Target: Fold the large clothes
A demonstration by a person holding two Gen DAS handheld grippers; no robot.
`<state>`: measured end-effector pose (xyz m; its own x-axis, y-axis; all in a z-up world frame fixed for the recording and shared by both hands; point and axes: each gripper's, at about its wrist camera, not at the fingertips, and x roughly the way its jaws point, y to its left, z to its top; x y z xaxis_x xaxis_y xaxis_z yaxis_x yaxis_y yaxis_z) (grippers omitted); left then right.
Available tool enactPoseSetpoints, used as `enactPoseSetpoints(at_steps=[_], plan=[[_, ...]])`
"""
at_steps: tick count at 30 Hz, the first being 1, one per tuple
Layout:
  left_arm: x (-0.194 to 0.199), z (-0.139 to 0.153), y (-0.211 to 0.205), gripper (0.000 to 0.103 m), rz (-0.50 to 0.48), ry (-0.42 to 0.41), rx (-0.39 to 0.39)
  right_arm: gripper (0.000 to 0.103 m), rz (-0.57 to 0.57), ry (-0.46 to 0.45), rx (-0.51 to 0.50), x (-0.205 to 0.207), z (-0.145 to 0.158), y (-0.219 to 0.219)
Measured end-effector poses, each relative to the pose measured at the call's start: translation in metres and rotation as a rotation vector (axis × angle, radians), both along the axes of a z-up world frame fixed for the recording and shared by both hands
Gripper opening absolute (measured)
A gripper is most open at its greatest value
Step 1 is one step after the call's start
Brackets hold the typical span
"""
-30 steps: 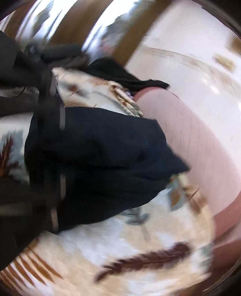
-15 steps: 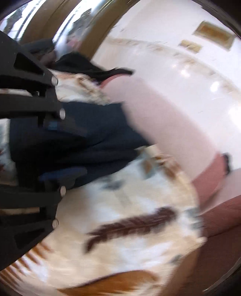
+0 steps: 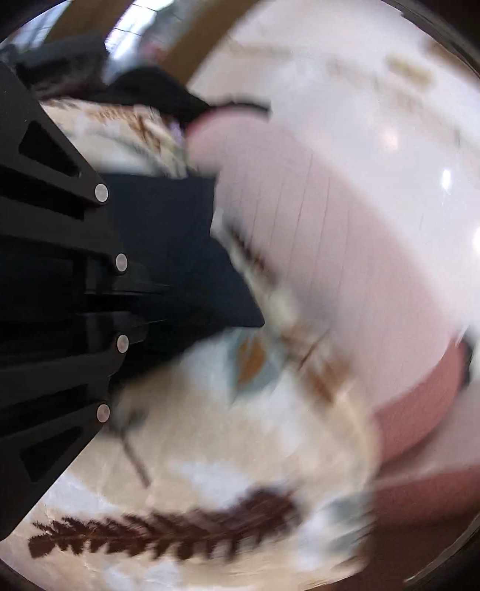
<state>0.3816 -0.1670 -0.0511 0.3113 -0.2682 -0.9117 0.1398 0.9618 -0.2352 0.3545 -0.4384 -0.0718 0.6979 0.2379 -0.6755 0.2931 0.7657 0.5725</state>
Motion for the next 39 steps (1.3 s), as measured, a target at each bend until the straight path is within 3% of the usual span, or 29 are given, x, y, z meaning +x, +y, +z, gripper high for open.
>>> enactPoseSetpoints(at_steps=[1,2,4,9,11,12,14,17,22,24,25,27,28,30,32,36,38,39], plan=[[0.001,-0.003,-0.001,0.064,0.002,0.007,0.003,0.005,-0.017,0.088,0.027,0.004,-0.023,-0.006],[-0.001,-0.002,-0.001,0.064,0.0,0.003,0.009,0.006,-0.022,0.099,0.05,0.003,-0.03,-0.009],[-0.008,0.006,0.002,0.063,-0.016,-0.023,0.019,0.016,-0.045,0.04,0.093,-0.01,-0.022,-0.015],[-0.049,0.019,0.019,0.063,-0.02,-0.048,-0.056,0.02,0.037,-0.142,0.013,-0.061,0.03,-0.004],[-0.068,0.017,0.017,0.063,-0.024,-0.061,-0.054,0.037,0.085,-0.224,0.005,-0.086,0.04,0.005],[-0.074,0.013,0.014,0.063,-0.028,-0.065,-0.04,0.039,0.101,-0.24,-0.005,-0.095,0.04,0.01],[-0.078,0.004,0.004,0.063,-0.033,-0.062,0.006,0.039,0.146,-0.181,-0.077,-0.096,0.029,0.019],[-0.079,-0.002,-0.001,0.063,-0.019,-0.035,0.038,0.037,0.199,0.026,-0.279,-0.083,0.004,0.035],[-0.092,0.01,-0.002,0.063,-0.026,-0.059,0.051,0.047,0.187,-0.097,-0.133,-0.114,0.033,0.02],[-0.095,0.008,-0.003,0.063,-0.025,-0.049,0.053,0.046,0.201,-0.081,-0.122,-0.122,0.03,0.024],[-0.097,0.007,-0.004,0.063,-0.02,-0.044,0.054,0.046,0.206,-0.02,-0.144,-0.121,0.02,0.027],[-0.098,0.007,-0.005,0.063,-0.021,-0.033,0.053,0.018,0.232,0.064,-0.123,-0.12,0.005,0.029],[-0.098,0.007,-0.006,0.063,-0.025,-0.029,0.054,0.006,0.256,0.049,-0.094,-0.123,0.001,0.031],[-0.1,0.008,-0.007,0.063,-0.032,-0.037,0.065,0.004,0.254,-0.022,-0.124,-0.133,0.011,0.034],[-0.101,0.006,-0.008,0.065,-0.037,-0.035,0.065,0.004,0.208,-0.083,-0.081,-0.144,0.014,0.026],[-0.102,0.003,-0.008,0.066,-0.035,0.007,0.053,0.005,0.151,0.045,0.014,-0.137,-0.026,0.013],[-0.105,0.013,-0.002,0.066,-0.022,-0.024,0.03,0.019,0.13,0.042,0.015,-0.137,-0.012,0.011],[-0.104,0.018,0.002,0.066,-0.007,-0.042,0.017,0.019,0.107,0.029,-0.004,-0.139,-0.001,0.011]])
